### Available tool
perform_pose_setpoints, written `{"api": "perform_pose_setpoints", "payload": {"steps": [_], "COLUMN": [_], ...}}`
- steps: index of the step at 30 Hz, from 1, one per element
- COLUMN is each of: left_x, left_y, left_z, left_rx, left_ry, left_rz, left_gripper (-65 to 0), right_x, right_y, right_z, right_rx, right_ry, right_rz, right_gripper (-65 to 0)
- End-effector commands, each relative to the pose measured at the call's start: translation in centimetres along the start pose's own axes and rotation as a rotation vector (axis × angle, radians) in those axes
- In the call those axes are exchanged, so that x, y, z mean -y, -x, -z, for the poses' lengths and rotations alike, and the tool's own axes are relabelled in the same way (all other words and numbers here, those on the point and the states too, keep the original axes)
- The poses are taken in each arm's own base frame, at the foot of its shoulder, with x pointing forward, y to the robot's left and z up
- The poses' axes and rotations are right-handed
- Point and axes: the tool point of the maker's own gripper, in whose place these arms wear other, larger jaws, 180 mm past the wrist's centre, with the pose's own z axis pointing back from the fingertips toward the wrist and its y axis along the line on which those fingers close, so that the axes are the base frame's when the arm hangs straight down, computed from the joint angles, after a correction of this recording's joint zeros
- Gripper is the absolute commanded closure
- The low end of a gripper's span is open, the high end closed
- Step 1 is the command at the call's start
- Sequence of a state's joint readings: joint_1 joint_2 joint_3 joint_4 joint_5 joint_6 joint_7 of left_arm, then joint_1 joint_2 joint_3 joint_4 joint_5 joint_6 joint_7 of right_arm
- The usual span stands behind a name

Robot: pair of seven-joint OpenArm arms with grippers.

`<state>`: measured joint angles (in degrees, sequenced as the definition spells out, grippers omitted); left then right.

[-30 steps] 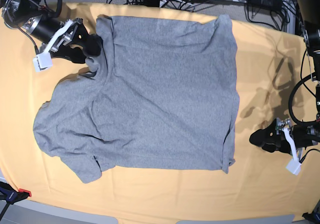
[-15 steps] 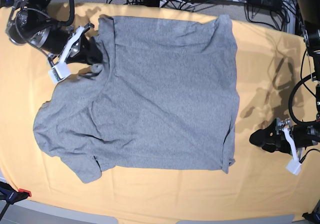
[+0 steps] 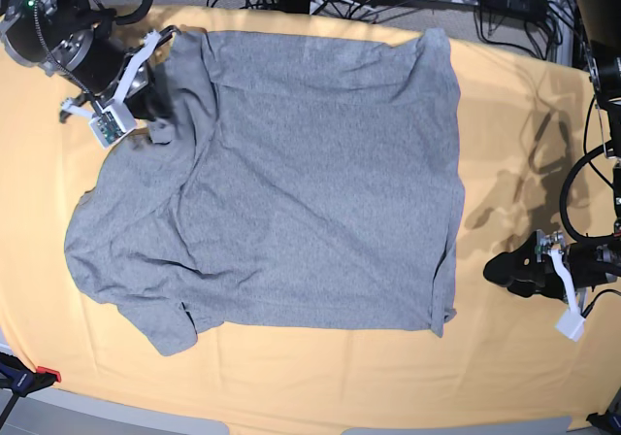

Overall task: Layout the t-shirt on the table in an organized manner, then fold the t-shirt properly
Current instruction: 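Pull the shoulder corner outward with the right gripper and lay it flat, then move the right gripper back to the shirt's shoulder edge and grasp it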

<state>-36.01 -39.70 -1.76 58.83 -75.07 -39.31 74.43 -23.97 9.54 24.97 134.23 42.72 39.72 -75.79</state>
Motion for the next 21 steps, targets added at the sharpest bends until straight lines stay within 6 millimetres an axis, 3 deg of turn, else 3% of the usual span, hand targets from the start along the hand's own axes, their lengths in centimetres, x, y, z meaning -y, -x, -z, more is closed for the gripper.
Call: {"api": "perform_pose_setpoints", "payload": {"steps": [1,8,12,16,21], "left_x": [0.2,0.2,0.2,0.4,0.4], "left_y": [-2.5,-2.5,-2.5,-2.6,-2.6], "left_z": [-1.3,-1.3,-1.3,-1.3,-1.3], "left_rx": [0.068,0.067,0.068,0.076,0.075], "left_ry": [-0.002,-0.003,-0.002,0.006,0.005], "left_rz": [0.033,0.032,0.032,0.031,0.031], "left_gripper": [-49.4,-49.4,-49.4,-49.4,-49.4], "right_x": [0.5,7.5,9.9,10.7,9.3], "right_y": [-0.3,3.8,6.5,8.9,11.3], "right_z": [-0.4,-3.1,-5.5,-7.4,-8.0], "right_rx": [0.013,-0.142,-0.228,-0.301,-0.386], "right_ry": [0.031,0.413,0.581,0.669,0.647], "right_rz": [-0.025,0.145,0.221,0.271,0.291], "right_gripper": [0.0,0.0,0.0,0.0,0.0]}}
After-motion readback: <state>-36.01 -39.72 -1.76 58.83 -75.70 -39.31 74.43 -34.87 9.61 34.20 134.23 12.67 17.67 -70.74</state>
